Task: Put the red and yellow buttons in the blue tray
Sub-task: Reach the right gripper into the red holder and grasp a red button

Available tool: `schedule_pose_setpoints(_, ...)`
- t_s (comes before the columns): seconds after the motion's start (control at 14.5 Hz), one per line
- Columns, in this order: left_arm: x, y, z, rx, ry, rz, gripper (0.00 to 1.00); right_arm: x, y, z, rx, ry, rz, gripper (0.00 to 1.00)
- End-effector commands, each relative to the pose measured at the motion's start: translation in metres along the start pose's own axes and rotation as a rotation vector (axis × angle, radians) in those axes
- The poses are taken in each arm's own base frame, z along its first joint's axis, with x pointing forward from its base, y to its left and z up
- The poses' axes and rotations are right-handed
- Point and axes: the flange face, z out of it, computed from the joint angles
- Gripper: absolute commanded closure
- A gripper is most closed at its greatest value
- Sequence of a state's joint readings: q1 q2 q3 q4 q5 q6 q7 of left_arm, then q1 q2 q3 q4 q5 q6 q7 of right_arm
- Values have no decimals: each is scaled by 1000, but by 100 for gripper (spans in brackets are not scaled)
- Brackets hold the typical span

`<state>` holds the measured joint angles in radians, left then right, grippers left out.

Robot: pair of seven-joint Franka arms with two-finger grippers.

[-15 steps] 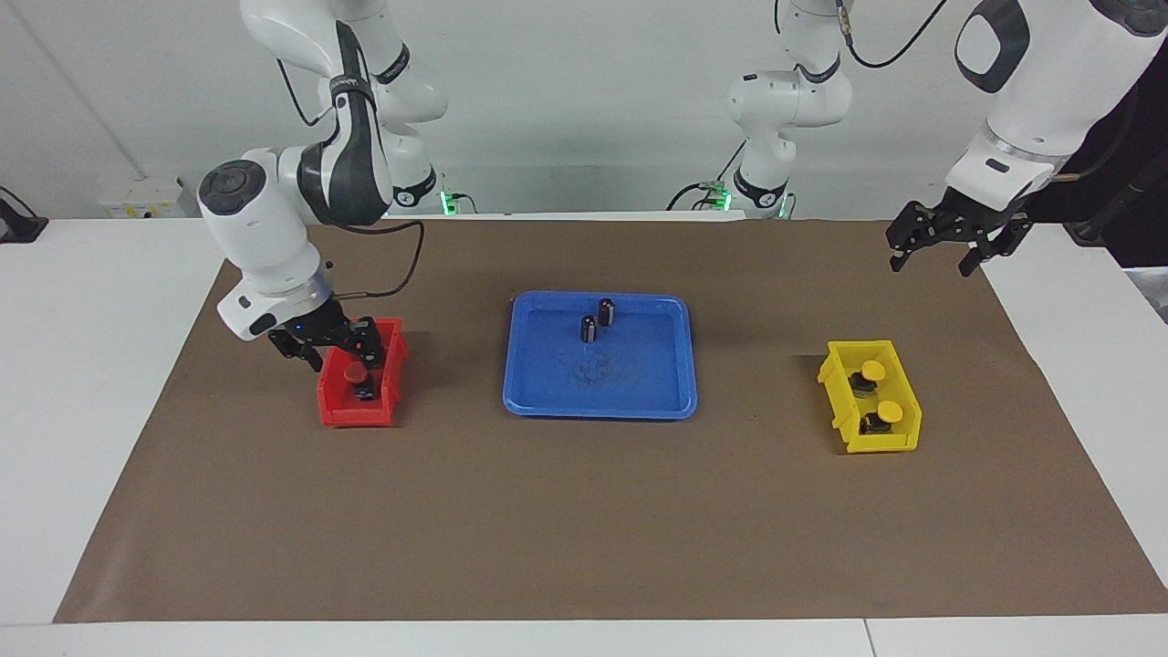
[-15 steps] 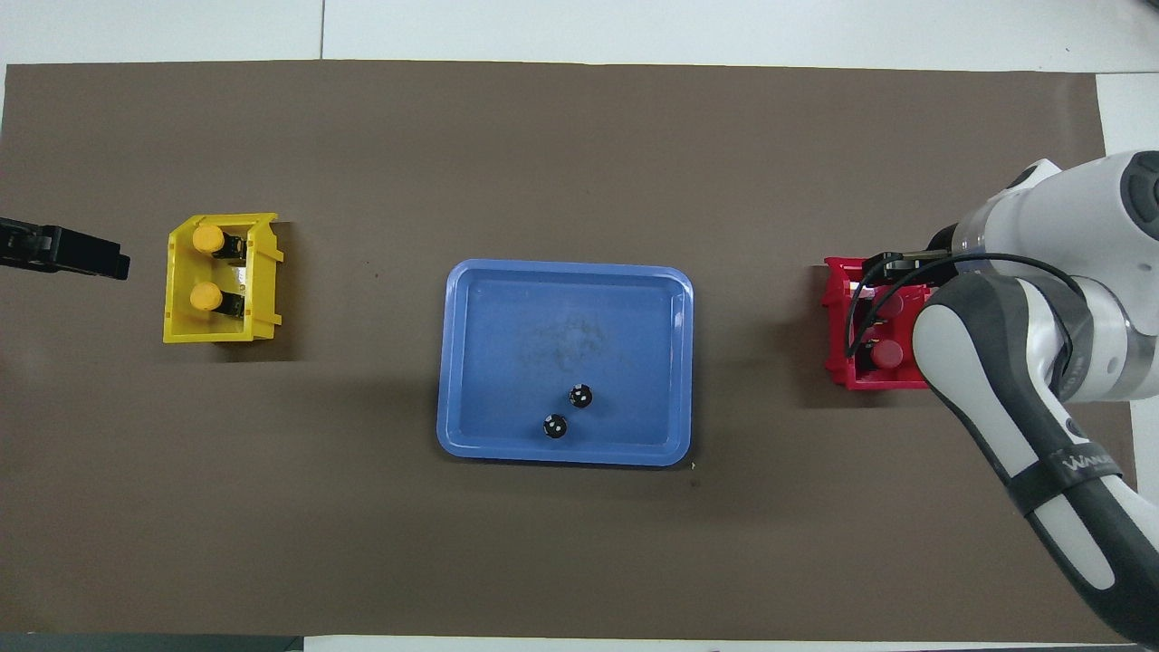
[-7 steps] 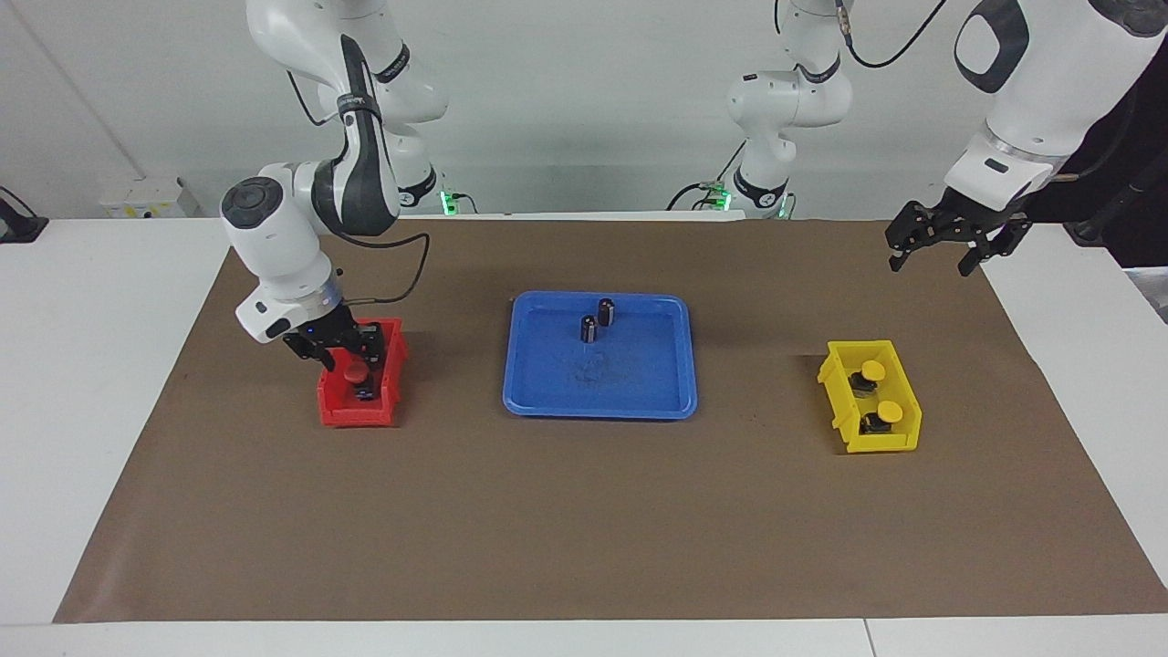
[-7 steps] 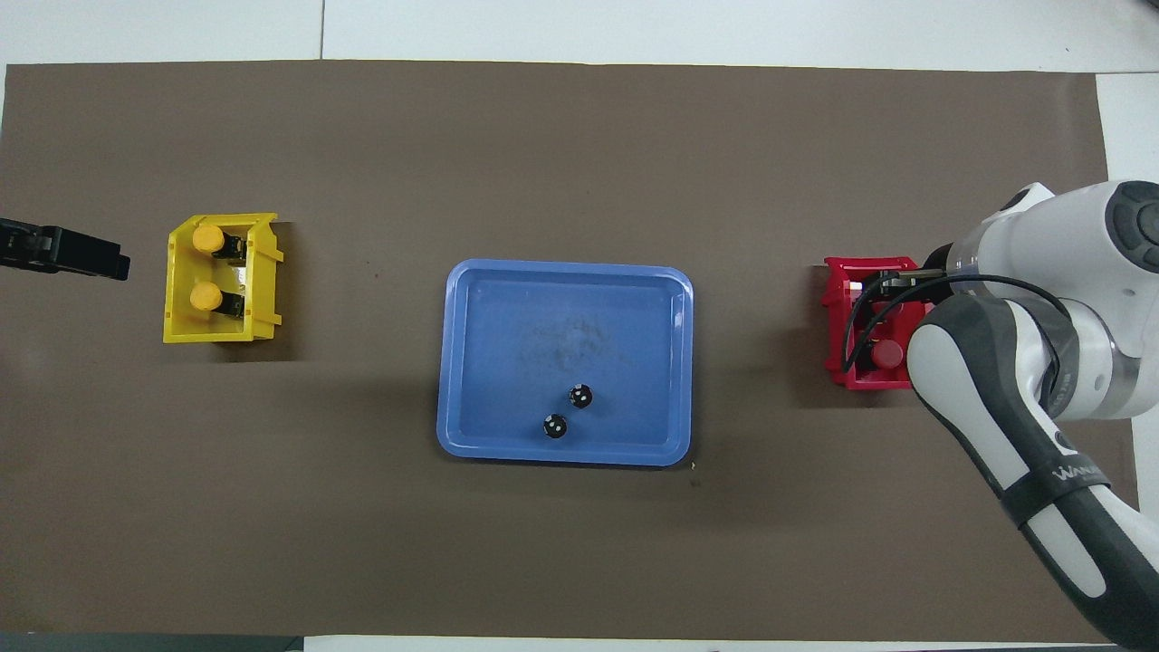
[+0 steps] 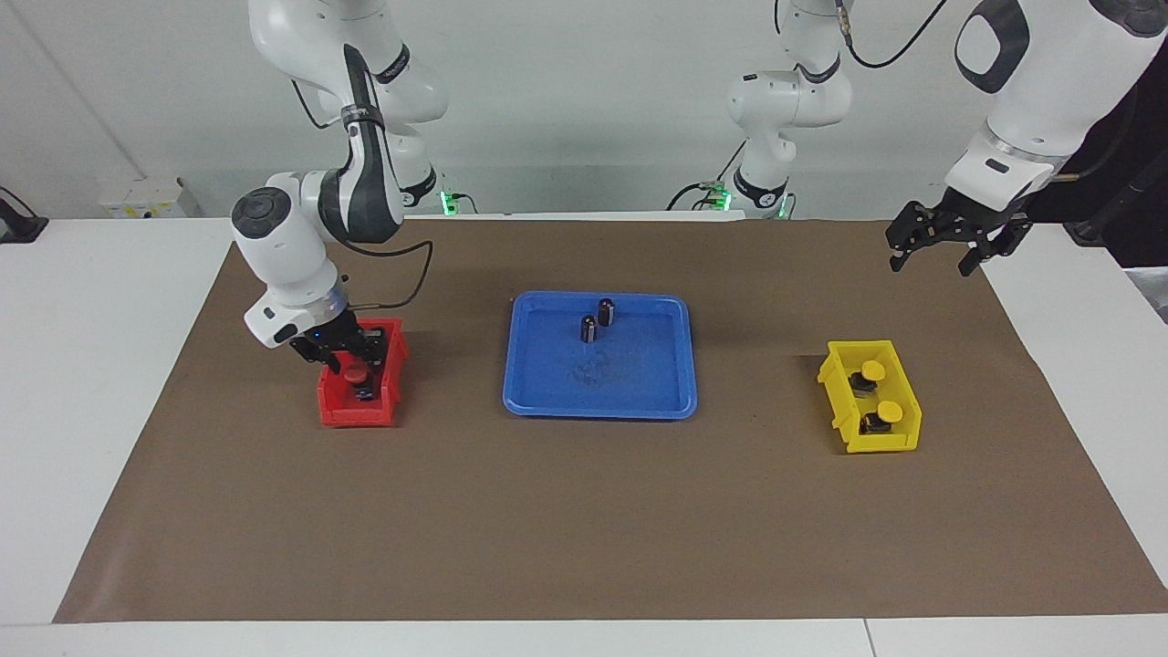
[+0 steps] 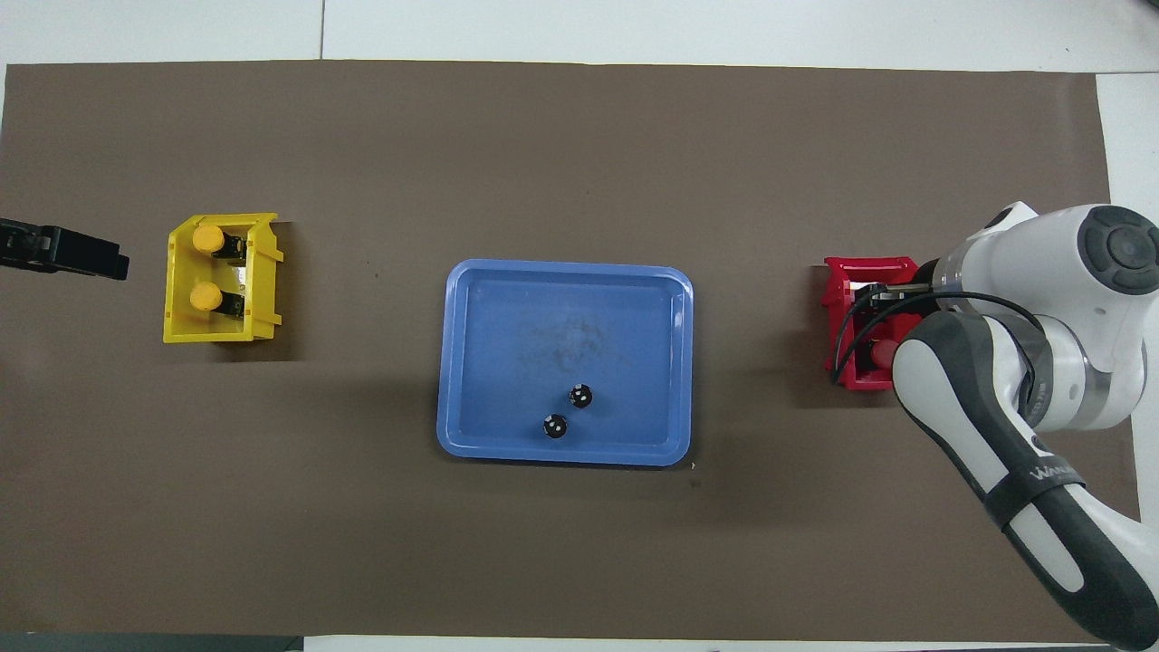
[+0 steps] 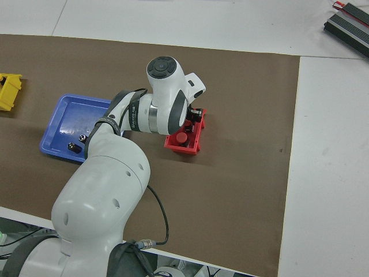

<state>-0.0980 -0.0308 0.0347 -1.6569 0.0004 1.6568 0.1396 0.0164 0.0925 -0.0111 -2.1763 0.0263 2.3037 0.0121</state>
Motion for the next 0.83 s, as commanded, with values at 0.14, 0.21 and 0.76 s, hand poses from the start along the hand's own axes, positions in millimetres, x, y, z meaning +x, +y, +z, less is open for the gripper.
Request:
schedule_pose_setpoints(0.14, -6, -3, -1, -13, 5, -5, 0, -2, 11, 9, 13, 10, 4, 54)
schedule_pose_setpoints(0.21, -7, -9, -1, -12, 6, -15, 0, -2, 10, 9, 15, 10, 5, 61)
schedule_pose_setpoints(0.76, -2, -14, 24, 2, 86, -15, 3, 48, 1, -70, -60, -98, -58, 85)
